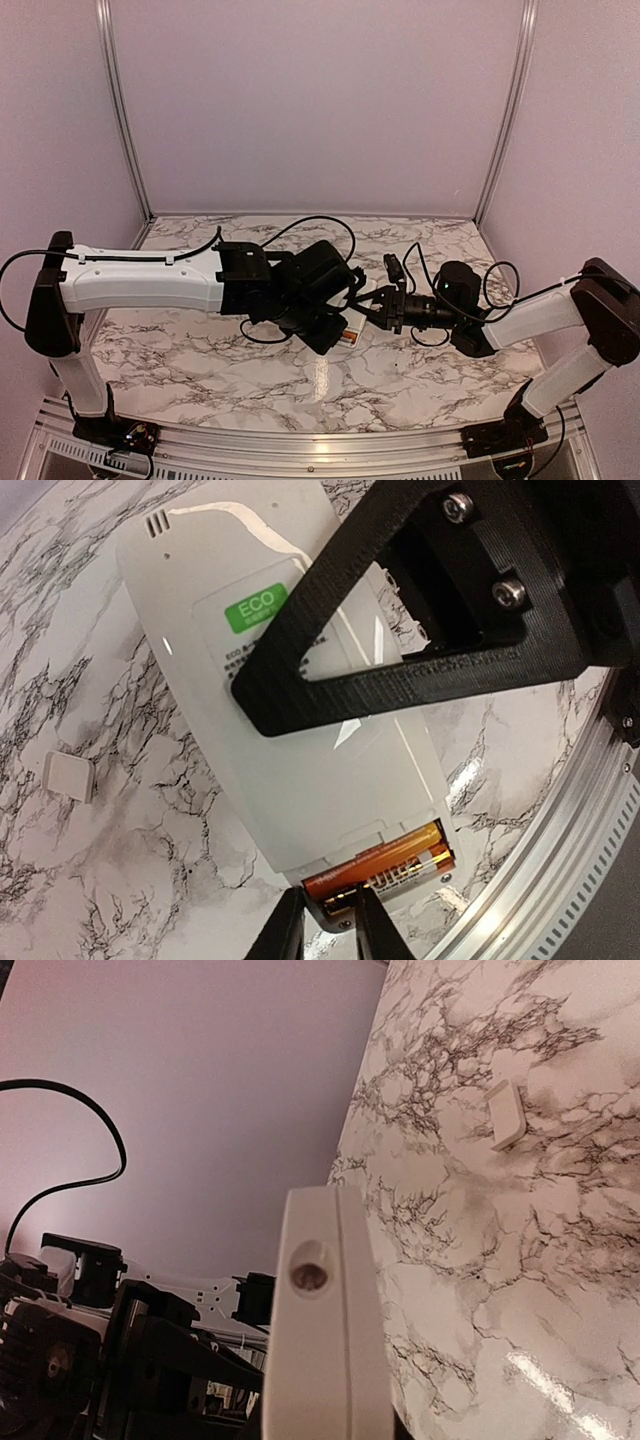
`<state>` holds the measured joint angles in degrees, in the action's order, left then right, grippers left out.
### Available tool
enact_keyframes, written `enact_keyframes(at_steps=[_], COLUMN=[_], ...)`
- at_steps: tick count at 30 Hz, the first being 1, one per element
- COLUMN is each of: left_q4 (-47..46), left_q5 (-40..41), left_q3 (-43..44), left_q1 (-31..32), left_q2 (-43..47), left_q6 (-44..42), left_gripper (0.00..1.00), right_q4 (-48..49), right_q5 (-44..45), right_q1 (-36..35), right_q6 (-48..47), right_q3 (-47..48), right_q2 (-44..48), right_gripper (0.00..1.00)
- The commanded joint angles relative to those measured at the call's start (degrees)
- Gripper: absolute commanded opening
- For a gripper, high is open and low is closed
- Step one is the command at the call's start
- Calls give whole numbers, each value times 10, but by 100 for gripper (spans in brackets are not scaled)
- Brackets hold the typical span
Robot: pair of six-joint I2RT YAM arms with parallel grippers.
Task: Load the batteries into the remote control
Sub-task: Load the battery into the battery compartment, then press the battery in the battery compartment.
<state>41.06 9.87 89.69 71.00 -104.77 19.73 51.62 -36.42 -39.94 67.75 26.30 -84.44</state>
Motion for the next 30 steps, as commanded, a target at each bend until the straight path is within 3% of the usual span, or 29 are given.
enact_keyframes(at_steps=[1, 5, 9, 13, 17, 22, 30], left_q4=[32, 11, -93, -187, -271, -289, -295], left_q5=[26, 8, -54, -113, -174, -216, -234], left_q3=[-10, -40, -109, -180, -231, -231, -218], left_q1=[-3, -27, -48, -53, -59, -65, -78], left_q2=[-2, 49, 128, 186, 213, 187, 168], left_q6=[1, 12, 0, -12, 8, 32, 70], left_gripper=[23, 33, 48, 73, 88, 88, 76], right_q4=[74, 66, 60, 54, 42, 57, 67], right_q5=[-12, -13, -18, -38, -49, -64, -67], right_q1=[2, 3, 3, 2, -2, -8, -29], right_q6=[19, 11, -5, -27, -52, -57, -63], right_q3=[17, 11, 13, 31, 53, 72, 91], right_q2=[23, 25, 25, 23, 27, 26, 20], right_gripper=[0, 0, 0, 0, 0, 0, 0])
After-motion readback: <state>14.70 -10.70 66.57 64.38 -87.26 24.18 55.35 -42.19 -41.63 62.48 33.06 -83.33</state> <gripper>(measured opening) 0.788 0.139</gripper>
